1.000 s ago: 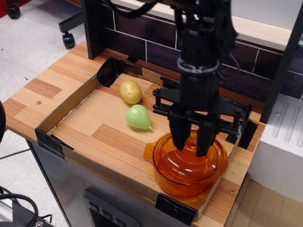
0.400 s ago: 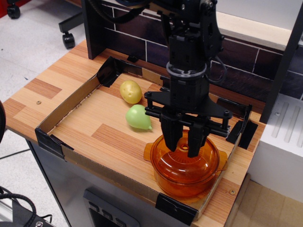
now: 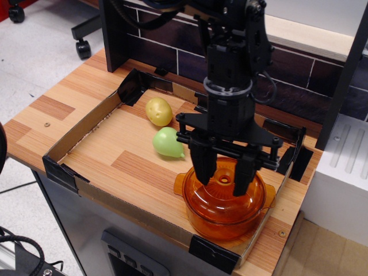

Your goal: Put lid on pot

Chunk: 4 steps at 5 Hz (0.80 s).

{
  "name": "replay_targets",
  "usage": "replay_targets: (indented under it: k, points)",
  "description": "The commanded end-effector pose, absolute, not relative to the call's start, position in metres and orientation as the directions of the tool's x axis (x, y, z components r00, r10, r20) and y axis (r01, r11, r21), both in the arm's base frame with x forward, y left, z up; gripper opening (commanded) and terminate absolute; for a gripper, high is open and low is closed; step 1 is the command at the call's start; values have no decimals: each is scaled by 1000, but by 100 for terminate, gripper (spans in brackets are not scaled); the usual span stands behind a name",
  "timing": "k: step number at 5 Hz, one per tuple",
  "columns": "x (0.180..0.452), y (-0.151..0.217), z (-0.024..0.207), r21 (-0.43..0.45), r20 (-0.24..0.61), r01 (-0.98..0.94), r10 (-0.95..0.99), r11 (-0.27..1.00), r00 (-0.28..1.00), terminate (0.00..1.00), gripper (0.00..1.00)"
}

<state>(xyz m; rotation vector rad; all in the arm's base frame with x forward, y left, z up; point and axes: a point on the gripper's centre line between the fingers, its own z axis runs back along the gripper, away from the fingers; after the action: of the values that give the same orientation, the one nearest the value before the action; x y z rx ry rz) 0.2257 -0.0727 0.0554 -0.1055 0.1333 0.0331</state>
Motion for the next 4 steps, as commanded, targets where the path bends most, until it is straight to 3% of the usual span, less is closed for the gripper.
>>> replay_targets:
  k: [1, 2, 4]
  points:
    - [229, -73, 79, -160, -110, -32, 14, 987, 994, 0, 100]
    - [225, -64, 92, -176, -114, -24, 4, 984, 993, 0, 100]
    - [225, -64, 92, -176, -114, -24, 4, 984, 993, 0, 100]
